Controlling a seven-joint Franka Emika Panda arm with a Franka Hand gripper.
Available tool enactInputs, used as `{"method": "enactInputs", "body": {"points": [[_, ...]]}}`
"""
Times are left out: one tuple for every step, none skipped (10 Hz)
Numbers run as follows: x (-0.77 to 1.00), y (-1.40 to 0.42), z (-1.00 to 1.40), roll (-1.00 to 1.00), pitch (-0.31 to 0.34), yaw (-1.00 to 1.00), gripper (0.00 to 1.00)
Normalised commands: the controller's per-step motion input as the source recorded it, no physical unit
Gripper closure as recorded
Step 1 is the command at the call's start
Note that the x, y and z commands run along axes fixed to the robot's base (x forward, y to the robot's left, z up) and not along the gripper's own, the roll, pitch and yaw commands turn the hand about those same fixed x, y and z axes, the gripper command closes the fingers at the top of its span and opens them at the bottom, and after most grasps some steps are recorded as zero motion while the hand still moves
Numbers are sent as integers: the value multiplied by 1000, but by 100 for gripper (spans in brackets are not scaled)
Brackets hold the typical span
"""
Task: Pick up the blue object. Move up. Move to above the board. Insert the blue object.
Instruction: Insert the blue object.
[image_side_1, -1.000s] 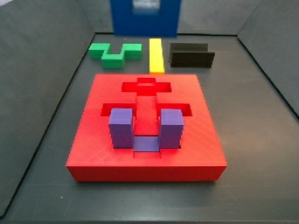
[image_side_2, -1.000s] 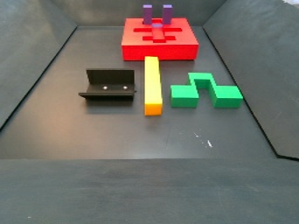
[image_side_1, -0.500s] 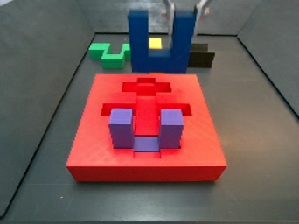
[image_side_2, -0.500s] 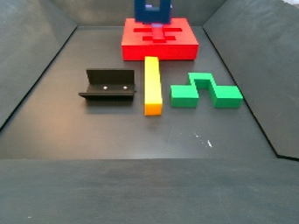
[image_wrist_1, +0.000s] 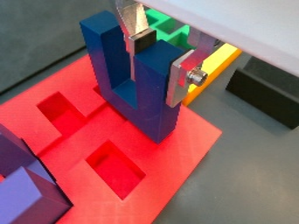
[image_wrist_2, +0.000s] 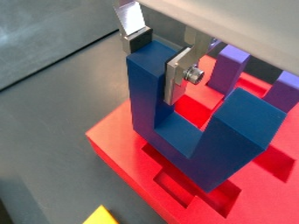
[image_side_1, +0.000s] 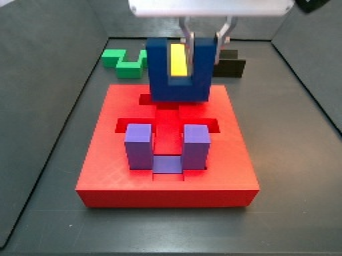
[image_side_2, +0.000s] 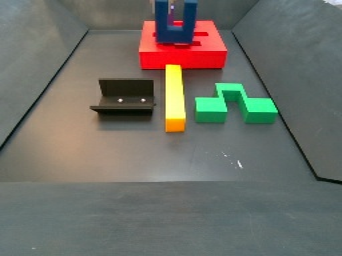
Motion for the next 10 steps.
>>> {"method": "enactInputs", "body": {"points": [[0,126,-66,-41,-1,37,100],[-211,157,0,-37,-16,0,100],[-363,149,0,-60,-39,-6,100],[-217,54,0,-59,-49,0,100],[-137,0,-3,-53,-51,0,100],[0,0,-49,-51,-44,20,100],[0,0,-117,-41,-50,60,100],[0,0,-89,-39,-47,106,100],[0,-91,-60,-3,-23,163,100],[0,-123,-66,0,-19,191,100]]}}
